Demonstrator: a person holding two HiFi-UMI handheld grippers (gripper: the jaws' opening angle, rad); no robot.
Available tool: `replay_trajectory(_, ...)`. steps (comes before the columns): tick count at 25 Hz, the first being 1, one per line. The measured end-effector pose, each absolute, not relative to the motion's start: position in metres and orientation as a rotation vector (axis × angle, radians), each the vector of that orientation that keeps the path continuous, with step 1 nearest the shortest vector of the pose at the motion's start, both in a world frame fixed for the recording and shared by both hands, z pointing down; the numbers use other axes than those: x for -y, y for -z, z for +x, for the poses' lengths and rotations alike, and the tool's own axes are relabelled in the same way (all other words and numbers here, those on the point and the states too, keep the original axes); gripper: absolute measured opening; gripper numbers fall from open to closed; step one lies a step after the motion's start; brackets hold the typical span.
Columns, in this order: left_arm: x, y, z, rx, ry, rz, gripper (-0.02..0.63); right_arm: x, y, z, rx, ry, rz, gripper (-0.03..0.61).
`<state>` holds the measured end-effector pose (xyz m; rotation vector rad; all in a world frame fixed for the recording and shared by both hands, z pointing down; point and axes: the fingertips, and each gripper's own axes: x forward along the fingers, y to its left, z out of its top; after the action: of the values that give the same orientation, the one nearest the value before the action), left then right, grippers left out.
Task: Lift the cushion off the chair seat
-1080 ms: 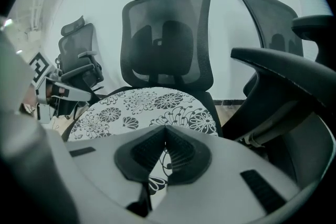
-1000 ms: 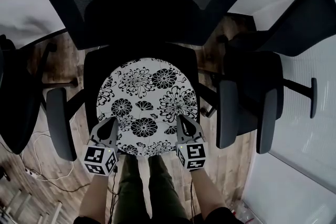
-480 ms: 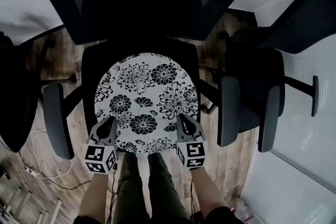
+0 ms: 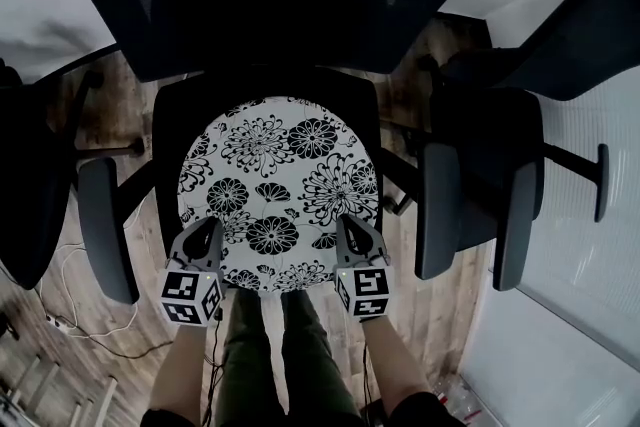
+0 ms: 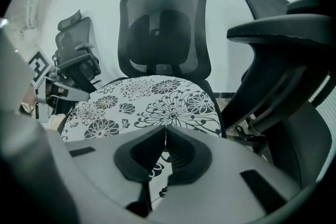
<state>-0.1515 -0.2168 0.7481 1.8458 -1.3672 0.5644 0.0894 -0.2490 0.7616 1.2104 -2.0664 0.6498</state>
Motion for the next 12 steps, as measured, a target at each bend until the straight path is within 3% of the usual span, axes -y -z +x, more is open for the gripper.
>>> replay_trajectory(4,0.215,-0.751,-0.154,1.374,-0.562,1.821,0.018,0.251,-0.762,0.095,2.046,-0.663,1.248,0.020)
replay_trajectory(5,0.214,-0.752,-0.155,1.378,-0.559,1.805,0.045,0.251,-0.762,0.096,2.038,-0.665,1.258,0.020)
replay_trajectory(6,0.214,-0.754,-0.157,1.385,-0.555,1.785,0.126,0.251,-0.762,0.098,2.031,-0.665,1.270,0.027)
replay_trajectory(8,0.214,-0.757,-0.162,1.415,-0.553,1.746,0.252,0.253,-0.762,0.102,2.019,-0.654,1.300,0.192)
replay_trajectory(9,0.214,-0.758,-0.165,1.432,-0.556,1.734,0.303,0.254,-0.762,0.104,2.012,-0.642,1.314,0.228)
replay_trajectory(12,0.214,-0.759,-0.174,1.471,-0.580,1.708,0.334,0.256,-0.762,0.112,1.978,-0.623,1.347,0.260)
